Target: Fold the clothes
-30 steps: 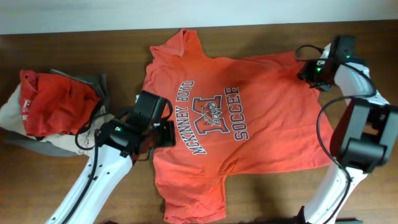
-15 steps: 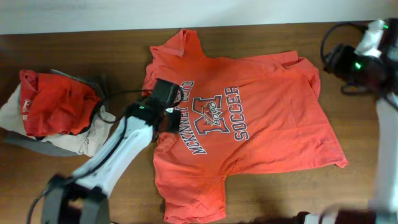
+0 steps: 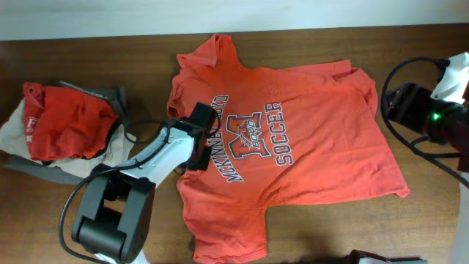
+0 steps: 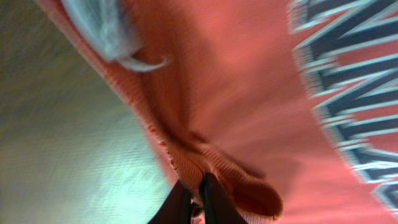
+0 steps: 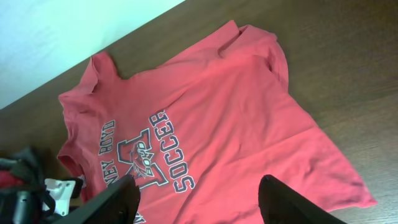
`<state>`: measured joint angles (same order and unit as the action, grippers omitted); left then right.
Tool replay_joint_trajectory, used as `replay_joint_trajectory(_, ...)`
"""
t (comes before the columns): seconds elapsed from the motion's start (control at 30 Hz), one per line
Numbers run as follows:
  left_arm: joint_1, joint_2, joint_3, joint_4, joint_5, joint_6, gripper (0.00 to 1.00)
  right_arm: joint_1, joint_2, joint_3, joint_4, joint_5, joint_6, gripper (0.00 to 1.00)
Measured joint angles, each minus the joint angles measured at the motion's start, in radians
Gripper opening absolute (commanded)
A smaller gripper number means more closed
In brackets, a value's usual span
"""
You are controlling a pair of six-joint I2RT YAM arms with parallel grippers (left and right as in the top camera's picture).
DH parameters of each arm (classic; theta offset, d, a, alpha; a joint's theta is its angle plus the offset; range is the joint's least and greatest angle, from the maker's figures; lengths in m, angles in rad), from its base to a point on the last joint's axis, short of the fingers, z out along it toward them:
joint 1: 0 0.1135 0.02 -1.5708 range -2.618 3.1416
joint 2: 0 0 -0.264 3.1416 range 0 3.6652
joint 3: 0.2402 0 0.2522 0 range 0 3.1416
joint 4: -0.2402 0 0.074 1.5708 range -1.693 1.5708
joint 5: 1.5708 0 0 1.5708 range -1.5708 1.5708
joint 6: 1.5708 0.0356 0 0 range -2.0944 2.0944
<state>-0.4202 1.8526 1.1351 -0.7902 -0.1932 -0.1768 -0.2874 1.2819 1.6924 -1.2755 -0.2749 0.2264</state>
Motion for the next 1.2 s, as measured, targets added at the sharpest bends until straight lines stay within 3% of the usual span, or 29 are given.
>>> replay_joint_trajectory(0.17, 0.002, 0.001, 0.002, -0.108, -0.119, -0.13, 0.01, 0.0, 0.0, 0.0, 0.0, 0.0, 0.0, 0.66)
replay_joint_trajectory(0.27, 0.005, 0.001, 0.002, -0.161, -0.191, -0.194, 0.07, 0.0, 0.0, 0.0, -0.001, 0.0, -0.002, 0.66)
replay_joint_trajectory(0.53, 0.053, 0.001, 0.003, -0.239, -0.299, -0.303, 0.47, 0.0, 0.0, 0.0, -0.001, 0.0, -0.003, 0.66)
replay_joint_trajectory(0.8, 0.148, 0.0, 0.018, -0.251, -0.297, -0.336, 0.46, 0.0, 0.002, 0.0, -0.001, 0.0, -0.018, 0.67)
replay_joint_trajectory(0.9, 0.14, -0.008, 0.039, -0.246, -0.259, -0.317, 0.46, 0.0, 0.015, 0.0, -0.002, 0.0, -0.02, 0.66)
replay_joint_trajectory(1.0, 0.124, -0.033, 0.047, -0.245, -0.229, -0.299, 0.38, 0.0, 0.035, 0.0, -0.007, 0.0, -0.021, 0.67)
replay_joint_trajectory(1.2, 0.087, -0.092, 0.055, -0.243, -0.168, -0.259, 0.38, 0.0, 0.053, 0.0, -0.008, 0.0, -0.021, 0.66)
